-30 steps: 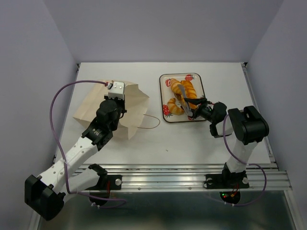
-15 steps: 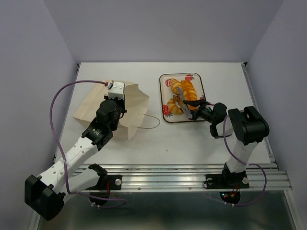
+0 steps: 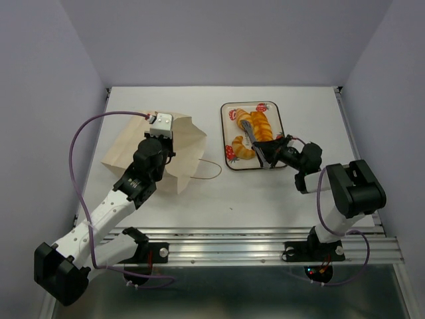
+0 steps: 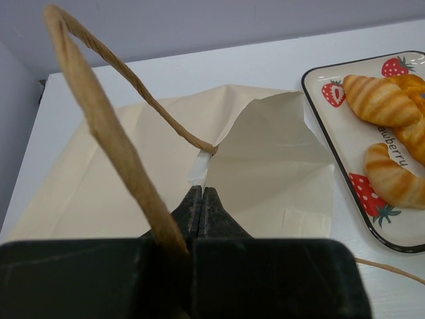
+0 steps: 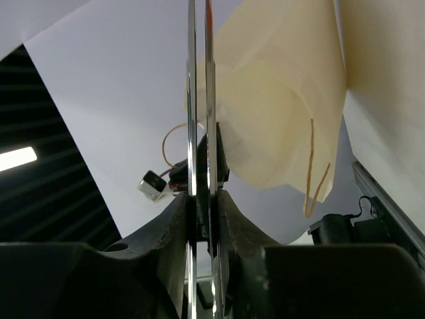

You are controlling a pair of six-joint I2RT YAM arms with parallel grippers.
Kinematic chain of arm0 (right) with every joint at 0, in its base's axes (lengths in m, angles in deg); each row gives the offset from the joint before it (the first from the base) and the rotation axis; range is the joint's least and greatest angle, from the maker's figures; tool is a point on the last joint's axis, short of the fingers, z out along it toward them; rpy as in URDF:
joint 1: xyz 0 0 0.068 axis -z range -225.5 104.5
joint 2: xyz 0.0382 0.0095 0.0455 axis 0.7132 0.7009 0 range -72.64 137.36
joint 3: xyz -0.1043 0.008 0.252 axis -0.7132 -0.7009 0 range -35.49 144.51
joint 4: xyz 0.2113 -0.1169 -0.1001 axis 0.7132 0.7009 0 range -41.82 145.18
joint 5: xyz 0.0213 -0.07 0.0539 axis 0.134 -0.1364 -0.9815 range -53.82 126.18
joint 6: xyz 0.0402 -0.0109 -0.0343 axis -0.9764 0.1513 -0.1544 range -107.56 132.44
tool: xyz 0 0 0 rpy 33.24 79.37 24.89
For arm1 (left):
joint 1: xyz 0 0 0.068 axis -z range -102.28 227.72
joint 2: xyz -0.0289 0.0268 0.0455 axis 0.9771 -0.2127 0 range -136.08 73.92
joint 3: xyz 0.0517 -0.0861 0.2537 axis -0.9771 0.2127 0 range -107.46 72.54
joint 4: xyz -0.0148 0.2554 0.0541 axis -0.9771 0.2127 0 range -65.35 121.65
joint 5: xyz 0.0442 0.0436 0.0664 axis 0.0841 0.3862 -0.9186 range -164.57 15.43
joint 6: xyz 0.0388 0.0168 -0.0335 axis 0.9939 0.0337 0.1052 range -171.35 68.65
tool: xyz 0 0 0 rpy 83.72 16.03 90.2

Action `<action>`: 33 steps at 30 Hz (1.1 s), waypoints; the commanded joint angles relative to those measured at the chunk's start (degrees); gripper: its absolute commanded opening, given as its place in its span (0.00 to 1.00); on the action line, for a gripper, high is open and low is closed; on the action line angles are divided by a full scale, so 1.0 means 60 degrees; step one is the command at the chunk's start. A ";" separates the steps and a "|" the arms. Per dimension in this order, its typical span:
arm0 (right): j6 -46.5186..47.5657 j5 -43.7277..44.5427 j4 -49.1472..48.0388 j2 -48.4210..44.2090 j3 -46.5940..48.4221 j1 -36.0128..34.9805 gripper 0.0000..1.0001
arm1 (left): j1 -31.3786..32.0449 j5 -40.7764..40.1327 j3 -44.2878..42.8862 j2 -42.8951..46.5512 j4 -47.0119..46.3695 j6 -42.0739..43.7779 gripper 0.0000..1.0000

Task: Take the fake bread out of the paper bag
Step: Place the clamp at the center of the board, then place the paper bag at the center of the board.

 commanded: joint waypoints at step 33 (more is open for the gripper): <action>1.8963 0.9079 1.5076 -0.1764 0.7187 0.1107 0.05 | -0.0020 0.0639 0.0500 0.0330 -0.0457 0.0543 0.00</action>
